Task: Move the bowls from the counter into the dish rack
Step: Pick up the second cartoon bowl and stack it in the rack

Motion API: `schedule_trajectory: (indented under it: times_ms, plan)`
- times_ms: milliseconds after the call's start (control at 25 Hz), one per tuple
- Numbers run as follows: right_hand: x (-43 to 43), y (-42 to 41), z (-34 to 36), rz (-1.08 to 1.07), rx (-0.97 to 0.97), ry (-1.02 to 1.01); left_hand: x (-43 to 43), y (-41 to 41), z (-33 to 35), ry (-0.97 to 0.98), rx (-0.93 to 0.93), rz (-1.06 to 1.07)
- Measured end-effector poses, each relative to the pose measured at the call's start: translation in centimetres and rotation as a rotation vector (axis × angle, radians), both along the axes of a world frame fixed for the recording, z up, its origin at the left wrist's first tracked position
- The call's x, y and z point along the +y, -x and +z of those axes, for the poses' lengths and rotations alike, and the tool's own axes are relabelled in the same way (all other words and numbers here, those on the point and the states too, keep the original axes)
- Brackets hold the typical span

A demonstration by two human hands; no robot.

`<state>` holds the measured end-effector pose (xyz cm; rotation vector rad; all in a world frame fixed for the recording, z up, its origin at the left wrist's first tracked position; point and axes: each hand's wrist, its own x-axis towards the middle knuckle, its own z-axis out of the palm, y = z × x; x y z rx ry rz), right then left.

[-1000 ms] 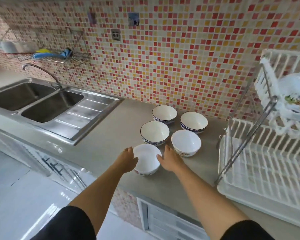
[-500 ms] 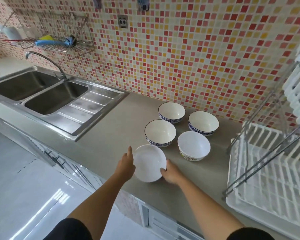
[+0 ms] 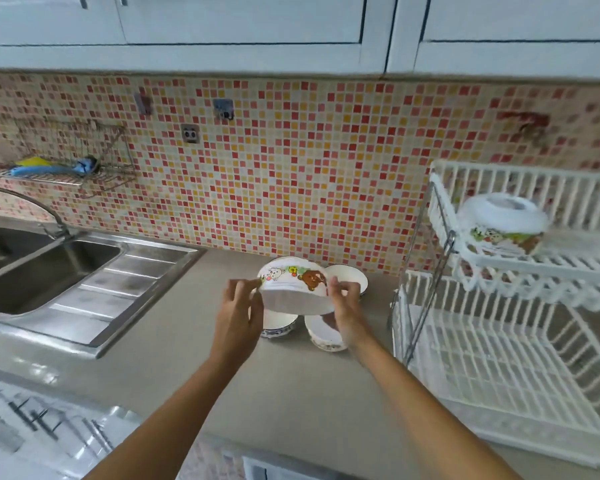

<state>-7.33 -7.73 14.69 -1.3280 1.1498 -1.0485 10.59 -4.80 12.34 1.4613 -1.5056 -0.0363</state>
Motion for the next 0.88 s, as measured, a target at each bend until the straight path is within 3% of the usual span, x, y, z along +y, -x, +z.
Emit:
schedule_trajectory:
  times_ms: [160,280,440,560,680,880]
  plan:
    - [2.0,5.1,6.8,-0.062,-0.073,0.262,0.3,5.4,6.6,0.077,0.214,-0.260]
    - [3.5,10.3,12.1,-0.065,-0.078,0.443,0.9,9.8,11.7,0.137,0.411,-0.595]
    - [3.8,17.9,17.9,-0.078,-0.006,0.591,-0.9,15.2,17.6,0.093,0.485,-0.856]
    - [2.4,23.3,20.5,-0.087,0.123,0.595,-3.3,19.2,21.3,-0.004,0.326,-0.889]
    - [0.0,28.4,21.3,-0.154,0.382,0.576,-6.0,24.6,23.5,-0.183,0.143,-0.866]
    - [-5.8,34.0,18.8,-0.104,0.630,0.405,-10.6,29.8,23.1,-0.324,-0.122,-0.657]
